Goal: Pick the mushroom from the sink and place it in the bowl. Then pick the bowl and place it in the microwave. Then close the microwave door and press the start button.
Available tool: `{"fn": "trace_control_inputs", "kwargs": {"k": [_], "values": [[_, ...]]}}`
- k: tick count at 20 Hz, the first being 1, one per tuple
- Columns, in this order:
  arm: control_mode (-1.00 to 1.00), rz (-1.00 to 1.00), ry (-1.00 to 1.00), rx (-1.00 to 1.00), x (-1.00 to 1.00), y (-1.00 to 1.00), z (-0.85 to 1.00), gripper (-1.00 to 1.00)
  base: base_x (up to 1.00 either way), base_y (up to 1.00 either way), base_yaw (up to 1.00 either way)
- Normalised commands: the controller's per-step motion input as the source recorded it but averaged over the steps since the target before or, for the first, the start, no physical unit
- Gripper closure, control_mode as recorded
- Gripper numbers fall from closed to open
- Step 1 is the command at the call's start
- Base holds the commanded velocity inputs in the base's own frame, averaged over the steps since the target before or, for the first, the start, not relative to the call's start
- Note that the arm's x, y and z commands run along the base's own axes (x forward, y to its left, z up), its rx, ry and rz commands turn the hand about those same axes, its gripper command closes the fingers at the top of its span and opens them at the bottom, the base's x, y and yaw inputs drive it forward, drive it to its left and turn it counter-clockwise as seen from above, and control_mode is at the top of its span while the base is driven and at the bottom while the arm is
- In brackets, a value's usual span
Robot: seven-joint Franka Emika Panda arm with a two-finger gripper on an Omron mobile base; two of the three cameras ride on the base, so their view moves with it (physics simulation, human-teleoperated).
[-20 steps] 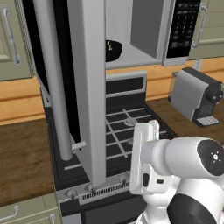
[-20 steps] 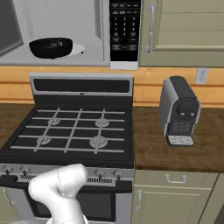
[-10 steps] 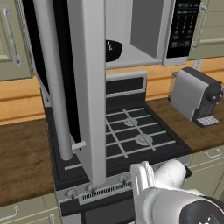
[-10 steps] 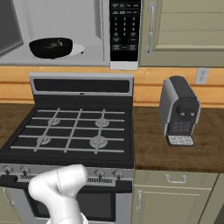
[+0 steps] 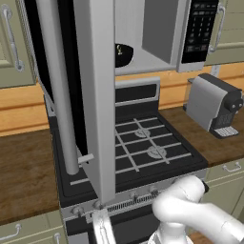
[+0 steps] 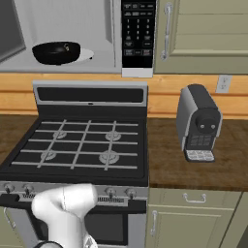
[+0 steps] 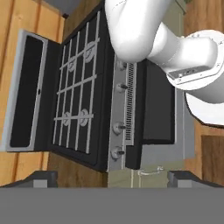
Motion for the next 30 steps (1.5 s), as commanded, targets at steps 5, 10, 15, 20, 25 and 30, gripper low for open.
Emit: {"fn": "trace_control_inputs", "kwargs": {"k": [5, 10, 15, 20, 25, 30], "values": [[-1.00, -0.09, -0.04, -0.17, 0.09, 1.00, 0.41, -1.00, 0.00, 0.00, 0.00], [-1.00, -0.15, -0.07, -0.13, 0.29, 0.69, 0.58, -1.00, 0.00, 0.00, 0.00], [-1.00, -0.10, -0.20, -0.03, 0.22, -0.35, 0.50, -1.00, 0.00, 0.00, 0.00], [-1.00, -0.05, -0.16, 0.01, 0.31, -1.00, 0.32, -1.00, 0.00, 0.00, 0.00], [-1.00, -0.04, -0.17, 0.06, 0.14, -1.00, 0.71, -1.00, 0.00, 0.00, 0.00], [-1.00, -0.03, -0.01, 0.13, 0.34, -1.00, 0.55, -1.00, 0.00, 0.00, 0.00]]}}
